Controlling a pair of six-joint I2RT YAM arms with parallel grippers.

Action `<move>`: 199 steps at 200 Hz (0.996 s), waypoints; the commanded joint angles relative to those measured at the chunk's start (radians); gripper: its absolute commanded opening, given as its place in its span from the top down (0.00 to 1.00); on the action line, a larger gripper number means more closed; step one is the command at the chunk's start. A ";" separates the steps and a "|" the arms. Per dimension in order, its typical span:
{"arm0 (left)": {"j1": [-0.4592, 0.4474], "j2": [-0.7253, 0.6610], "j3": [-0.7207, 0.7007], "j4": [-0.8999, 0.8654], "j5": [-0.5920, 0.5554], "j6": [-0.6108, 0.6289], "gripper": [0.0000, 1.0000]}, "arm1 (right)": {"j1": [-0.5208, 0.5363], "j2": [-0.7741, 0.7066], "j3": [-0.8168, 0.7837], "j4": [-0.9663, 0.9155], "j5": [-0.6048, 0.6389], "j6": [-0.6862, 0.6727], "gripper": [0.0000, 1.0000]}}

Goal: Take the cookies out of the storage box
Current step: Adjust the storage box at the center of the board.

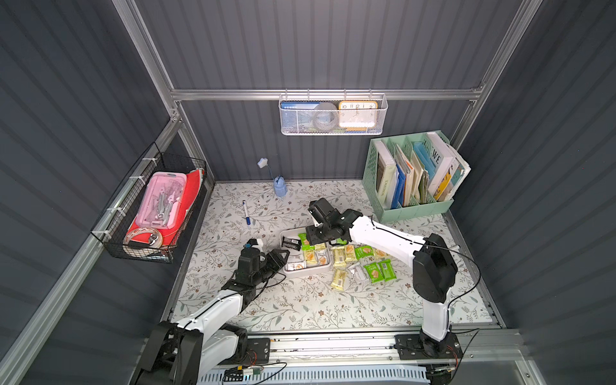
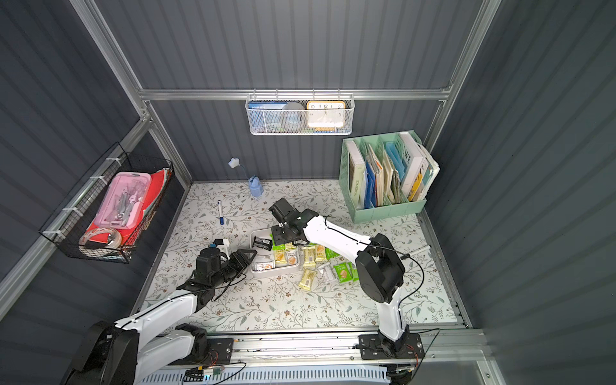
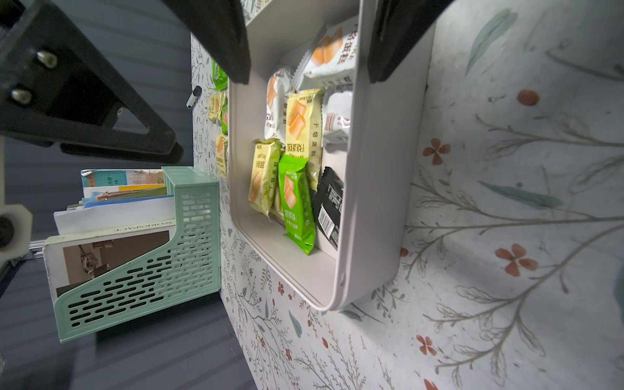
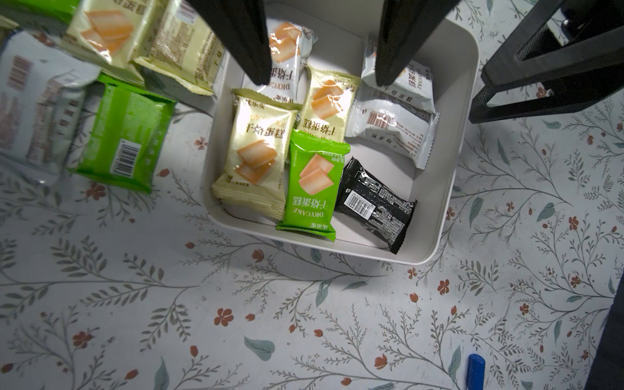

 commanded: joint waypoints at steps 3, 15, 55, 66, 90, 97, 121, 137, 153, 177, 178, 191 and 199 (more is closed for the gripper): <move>-0.004 -0.056 0.021 -0.092 -0.082 -0.007 0.39 | 0.016 0.058 0.062 -0.059 0.025 0.015 0.45; -0.004 -0.100 0.031 -0.185 -0.182 -0.025 0.38 | 0.022 0.095 0.107 -0.089 0.020 0.014 0.45; -0.003 -0.232 -0.004 -0.281 -0.347 -0.186 0.38 | 0.036 0.219 0.262 -0.188 0.075 -0.004 0.45; -0.004 -0.245 -0.009 -0.293 -0.370 -0.204 0.38 | 0.036 0.240 0.278 -0.188 0.089 0.000 0.45; -0.003 -0.245 -0.009 -0.295 -0.384 -0.214 0.38 | 0.036 0.281 0.299 -0.168 0.099 0.012 0.45; -0.003 -0.242 -0.009 -0.292 -0.386 -0.216 0.38 | 0.036 0.291 0.304 -0.162 0.100 0.015 0.44; -0.002 -0.232 -0.007 -0.273 -0.389 -0.217 0.38 | 0.036 0.338 0.354 -0.191 0.128 0.020 0.43; -0.003 -0.222 -0.009 -0.258 -0.387 -0.217 0.38 | 0.034 0.366 0.388 -0.212 0.150 0.019 0.42; -0.003 -0.211 -0.009 -0.248 -0.386 -0.218 0.38 | 0.034 0.391 0.409 -0.223 0.172 0.015 0.41; -0.003 -0.198 -0.007 -0.245 -0.384 -0.218 0.38 | 0.034 0.425 0.434 -0.241 0.200 0.012 0.41; -0.003 -0.198 -0.007 -0.245 -0.384 -0.218 0.38 | 0.034 0.425 0.435 -0.243 0.202 0.013 0.41; -0.003 -0.201 -0.008 -0.245 -0.383 -0.218 0.38 | 0.034 0.432 0.434 -0.244 0.220 0.016 0.41; -0.002 -0.204 -0.009 -0.246 -0.382 -0.220 0.38 | 0.034 0.437 0.432 -0.243 0.222 0.017 0.41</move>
